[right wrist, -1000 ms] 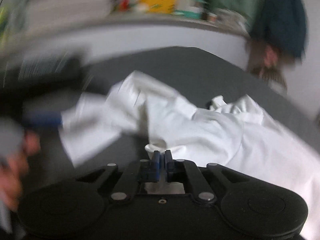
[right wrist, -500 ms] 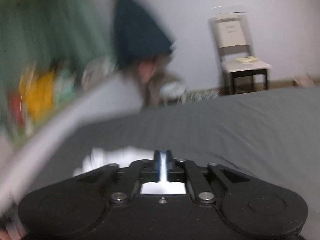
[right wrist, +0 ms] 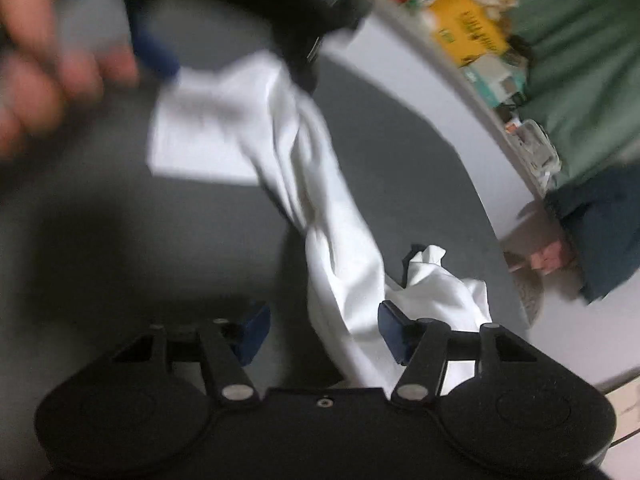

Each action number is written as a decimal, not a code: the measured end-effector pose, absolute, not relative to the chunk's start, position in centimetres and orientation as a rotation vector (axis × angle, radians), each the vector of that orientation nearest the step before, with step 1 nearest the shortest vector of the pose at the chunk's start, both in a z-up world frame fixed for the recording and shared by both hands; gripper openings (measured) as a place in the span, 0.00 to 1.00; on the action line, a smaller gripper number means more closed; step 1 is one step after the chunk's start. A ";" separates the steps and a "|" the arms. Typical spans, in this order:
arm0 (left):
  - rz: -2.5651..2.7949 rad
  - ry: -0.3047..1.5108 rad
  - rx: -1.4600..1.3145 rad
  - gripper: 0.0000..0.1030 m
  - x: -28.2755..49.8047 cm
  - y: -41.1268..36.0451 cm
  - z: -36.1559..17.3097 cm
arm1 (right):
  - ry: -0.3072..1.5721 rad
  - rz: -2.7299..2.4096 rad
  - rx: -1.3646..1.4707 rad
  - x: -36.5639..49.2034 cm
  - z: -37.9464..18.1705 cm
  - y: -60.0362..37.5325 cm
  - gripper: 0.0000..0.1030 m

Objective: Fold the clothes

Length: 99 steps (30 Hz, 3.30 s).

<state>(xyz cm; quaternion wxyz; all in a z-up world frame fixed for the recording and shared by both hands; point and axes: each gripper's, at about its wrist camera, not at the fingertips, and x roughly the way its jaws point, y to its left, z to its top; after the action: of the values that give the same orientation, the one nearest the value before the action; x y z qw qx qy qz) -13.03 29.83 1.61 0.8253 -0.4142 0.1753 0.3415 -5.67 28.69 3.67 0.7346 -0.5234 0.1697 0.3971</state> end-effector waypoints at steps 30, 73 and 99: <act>0.208 0.291 -0.397 1.00 -7.9 21.2 5.9 | 0.335 -0.300 0.579 1.4 23.2 -28.7 0.04; -0.486 0.579 1.247 0.36 -4.7 -4.5 4.0 | 0.711 0.764 -1.107 -0.5 9.5 -9.3 0.36; -0.221 0.356 1.094 0.04 -6.8 -1.5 8.2 | 0.580 0.873 -0.979 -4.0 13.5 -12.0 0.04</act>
<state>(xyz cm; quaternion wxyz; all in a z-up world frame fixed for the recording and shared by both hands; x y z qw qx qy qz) -6.83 -1.54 8.16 0.8333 0.5162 0.1680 -0.1045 -4.03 -11.99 13.52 0.7538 -0.4487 0.2656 0.3998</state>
